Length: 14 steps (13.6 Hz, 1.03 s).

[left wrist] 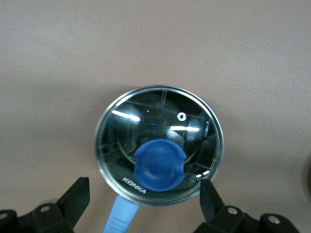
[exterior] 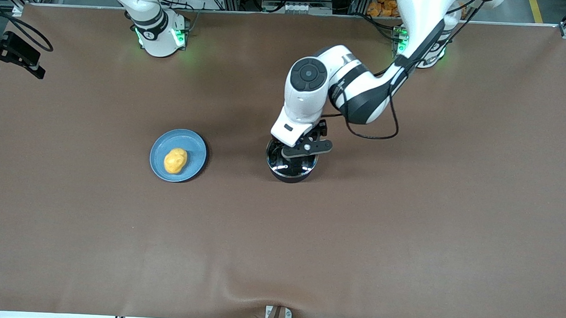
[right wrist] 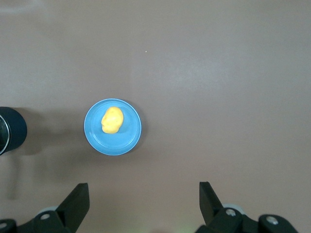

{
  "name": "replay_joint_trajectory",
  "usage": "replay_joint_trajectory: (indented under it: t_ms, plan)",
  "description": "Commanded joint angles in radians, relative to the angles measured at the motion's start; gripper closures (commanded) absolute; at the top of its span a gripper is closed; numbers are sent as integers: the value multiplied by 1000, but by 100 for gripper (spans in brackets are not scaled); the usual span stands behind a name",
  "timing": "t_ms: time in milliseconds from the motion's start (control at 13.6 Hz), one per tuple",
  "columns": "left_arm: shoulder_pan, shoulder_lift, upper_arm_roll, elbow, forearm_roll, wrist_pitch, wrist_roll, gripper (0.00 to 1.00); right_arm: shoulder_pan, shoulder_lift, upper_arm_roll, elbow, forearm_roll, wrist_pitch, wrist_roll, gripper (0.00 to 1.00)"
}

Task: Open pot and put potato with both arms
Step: 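Reach the left gripper down to the blue knob of the glass lid, then close the left gripper on the blue lid knob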

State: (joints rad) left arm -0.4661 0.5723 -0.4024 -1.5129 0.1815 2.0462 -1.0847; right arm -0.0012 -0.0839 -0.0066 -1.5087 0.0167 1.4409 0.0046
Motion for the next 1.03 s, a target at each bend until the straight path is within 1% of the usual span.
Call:
replay_joint_trajectory:
  t_ms: [0,74,369,590,738,959]
  plan:
    - [-23,46,7,25,62,44,-21,0,-9,6,7,13,14,-26,-11,0]
    - [-25,58,7,22,90,49,-23,0,-9,6,7,13,14,-27,-11,0]
    - [-48,86,7,20,110,69,-23,0,-11,7,7,15,14,-27,-11,0]
    - [-48,86,7,8,130,77,-21,0,-11,7,7,15,14,-27,-11,0]
    - [-45,78,7,-22,131,77,-12,0,-10,7,7,15,14,-27,-11,0]
    - [-46,80,7,-21,141,78,-9,0,-13,7,7,15,14,-27,-11,0]
